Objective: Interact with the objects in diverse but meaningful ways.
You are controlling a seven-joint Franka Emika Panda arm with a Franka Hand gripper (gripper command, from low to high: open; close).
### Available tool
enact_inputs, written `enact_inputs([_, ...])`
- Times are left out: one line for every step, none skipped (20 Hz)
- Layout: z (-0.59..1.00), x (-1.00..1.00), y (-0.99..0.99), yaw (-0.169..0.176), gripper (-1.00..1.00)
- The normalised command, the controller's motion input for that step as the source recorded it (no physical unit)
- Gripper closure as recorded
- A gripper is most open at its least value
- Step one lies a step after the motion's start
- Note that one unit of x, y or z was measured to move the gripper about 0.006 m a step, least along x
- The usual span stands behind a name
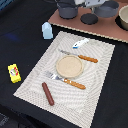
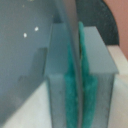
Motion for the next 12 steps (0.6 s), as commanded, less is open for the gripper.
enact_inputs([0.64, 0.31, -0.07, -0.239, 1.0])
enact_inputs([0.67, 0.27, -0.19, -0.204, 1.0])
enact_inputs([0.65, 0.13, -0.4, -0.153, 1.0])
enact_inputs([0.63, 0.0, -0.6, -0.095, 1.0])
enact_inputs([0.54, 0.0, -0.72, -0.054, 1.0])
enact_inputs([0.39, -0.16, -0.84, -0.015, 1.0])
enact_inputs([0.34, -0.21, -0.87, 0.0, 1.0])
enact_inputs([0.28, -0.25, -0.89, 0.0, 1.0])
enact_inputs([0.27, -0.25, -0.89, 0.0, 1.0])
enact_inputs([0.26, -0.29, -0.88, 0.0, 1.0])
enact_inputs([0.28, -0.3, -0.87, 0.0, 1.0])
enact_inputs([0.29, -0.31, -0.87, 0.0, 1.0])
